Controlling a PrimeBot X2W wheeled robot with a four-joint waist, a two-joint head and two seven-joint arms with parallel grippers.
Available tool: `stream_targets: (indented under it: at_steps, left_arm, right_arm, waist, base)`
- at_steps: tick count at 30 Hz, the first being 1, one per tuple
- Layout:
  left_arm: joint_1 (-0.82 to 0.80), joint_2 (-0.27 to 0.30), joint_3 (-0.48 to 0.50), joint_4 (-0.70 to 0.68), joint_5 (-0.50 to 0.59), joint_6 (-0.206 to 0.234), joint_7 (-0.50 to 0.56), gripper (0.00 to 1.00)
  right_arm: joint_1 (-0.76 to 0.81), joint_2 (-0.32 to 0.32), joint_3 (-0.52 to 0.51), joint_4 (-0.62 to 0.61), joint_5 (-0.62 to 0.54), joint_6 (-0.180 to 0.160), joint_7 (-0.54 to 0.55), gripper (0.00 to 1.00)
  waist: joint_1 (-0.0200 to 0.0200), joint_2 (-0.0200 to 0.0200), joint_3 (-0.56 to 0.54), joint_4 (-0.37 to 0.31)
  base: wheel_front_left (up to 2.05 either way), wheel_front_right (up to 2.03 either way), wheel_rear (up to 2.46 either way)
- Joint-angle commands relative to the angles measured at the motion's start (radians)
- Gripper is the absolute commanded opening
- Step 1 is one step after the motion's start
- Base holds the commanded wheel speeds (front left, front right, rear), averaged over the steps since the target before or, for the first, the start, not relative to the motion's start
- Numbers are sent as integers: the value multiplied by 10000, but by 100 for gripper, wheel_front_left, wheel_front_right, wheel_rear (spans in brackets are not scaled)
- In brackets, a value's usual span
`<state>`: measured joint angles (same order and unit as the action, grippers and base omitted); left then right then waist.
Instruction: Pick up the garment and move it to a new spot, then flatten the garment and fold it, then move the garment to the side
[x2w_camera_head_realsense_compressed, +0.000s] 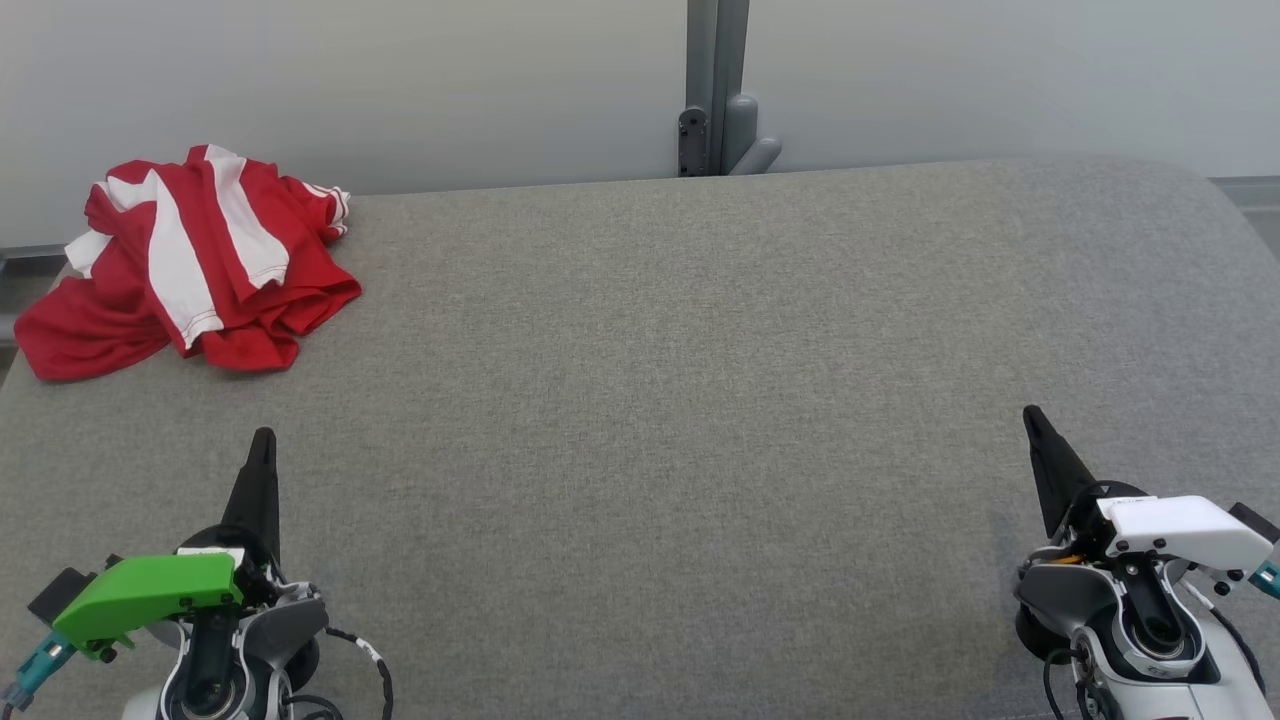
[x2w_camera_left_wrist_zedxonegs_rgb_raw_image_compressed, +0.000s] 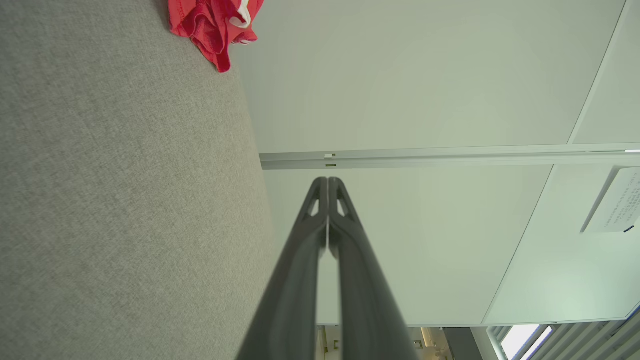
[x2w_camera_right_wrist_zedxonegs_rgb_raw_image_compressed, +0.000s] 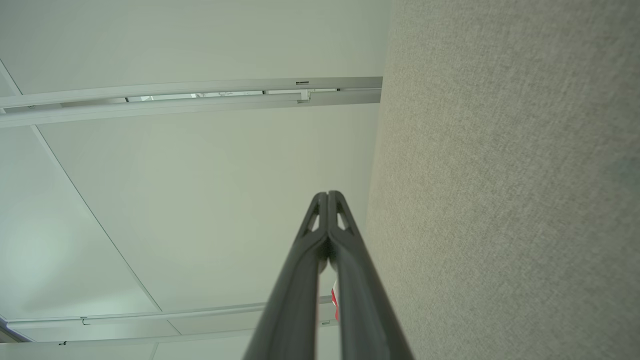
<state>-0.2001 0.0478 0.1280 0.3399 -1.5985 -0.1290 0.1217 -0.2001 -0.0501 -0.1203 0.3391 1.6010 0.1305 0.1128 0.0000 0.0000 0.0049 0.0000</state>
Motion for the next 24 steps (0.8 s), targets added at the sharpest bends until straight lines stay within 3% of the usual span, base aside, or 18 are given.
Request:
stream_targets:
  at_steps: [1, 3, 4, 16, 24]
  left_arm:
    - [-110, 52, 20, 2, -32, -61, -22, 0]
    - [-110, 52, 20, 2, -32, -61, -22, 0]
    - [1, 0, -2, -1, 1, 0, -2, 100]
    - [551, -46, -443, -152, 376, 69, -502, 100]
    - [712, -35, -724, -701, 1611, 326, -881, 100]
  right_arm:
    - [-99, -6, 0, 17, 11, 5, 12, 0]
    - [-99, -6, 0, 17, 11, 5, 12, 0]
    - [1, 0, 2, -1, -2, 0, -3, 100]
    - [473, 63, 272, 29, -376, -1, -491, 100]
    - [625, 52, 297, -334, -1439, -1, -862, 100]
  waist:
    - [0, 0, 0, 0]
    - [0, 0, 0, 0]
    - [0, 0, 0, 0]
    - [0, 0, -9, -4]
    - [0, 0, -20, -8]
  base:
    - [0, 0, 0]
    - [0, 0, 0]
    - [0, 0, 0]
    - [0, 0, 0]
    - [0, 0, 0]
